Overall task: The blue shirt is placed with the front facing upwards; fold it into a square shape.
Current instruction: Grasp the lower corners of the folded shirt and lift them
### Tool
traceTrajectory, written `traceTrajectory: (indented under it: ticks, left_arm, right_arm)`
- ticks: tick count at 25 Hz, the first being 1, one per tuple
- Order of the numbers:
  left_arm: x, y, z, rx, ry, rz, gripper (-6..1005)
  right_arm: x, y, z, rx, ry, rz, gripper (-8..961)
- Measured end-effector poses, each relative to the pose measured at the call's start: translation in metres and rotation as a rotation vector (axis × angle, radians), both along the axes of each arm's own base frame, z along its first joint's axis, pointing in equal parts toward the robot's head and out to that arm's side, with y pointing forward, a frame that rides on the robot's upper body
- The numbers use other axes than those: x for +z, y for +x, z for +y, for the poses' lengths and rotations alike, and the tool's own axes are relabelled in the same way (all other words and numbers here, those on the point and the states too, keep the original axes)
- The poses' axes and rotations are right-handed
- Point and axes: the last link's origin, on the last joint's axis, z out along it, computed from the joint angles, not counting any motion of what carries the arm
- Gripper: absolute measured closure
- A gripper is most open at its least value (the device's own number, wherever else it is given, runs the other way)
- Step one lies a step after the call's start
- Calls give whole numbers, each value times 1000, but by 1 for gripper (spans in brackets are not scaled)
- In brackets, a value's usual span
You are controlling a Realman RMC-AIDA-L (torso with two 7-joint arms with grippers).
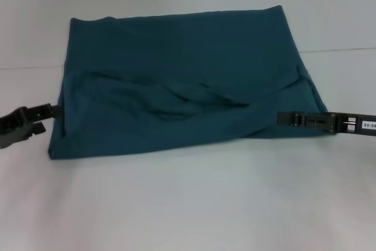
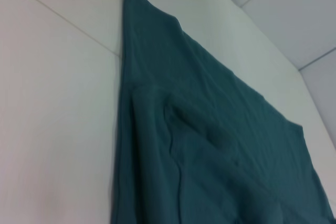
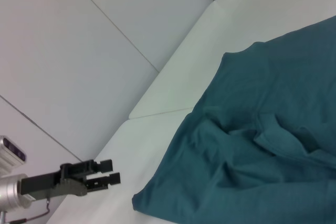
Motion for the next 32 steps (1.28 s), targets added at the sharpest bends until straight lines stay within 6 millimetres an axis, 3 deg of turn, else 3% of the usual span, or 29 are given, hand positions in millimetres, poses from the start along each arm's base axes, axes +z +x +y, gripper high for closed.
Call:
traceTrajectory:
  ticks: [13,32]
  left_arm:
    - [-29,-9,-2,1,-74,117,282]
    - [-43,-3,5,-21,-81,181,294]
  right_arm:
    - [-1,-3,3,25,15,-5,63]
    - [0,5,-2,-9,29,19,65]
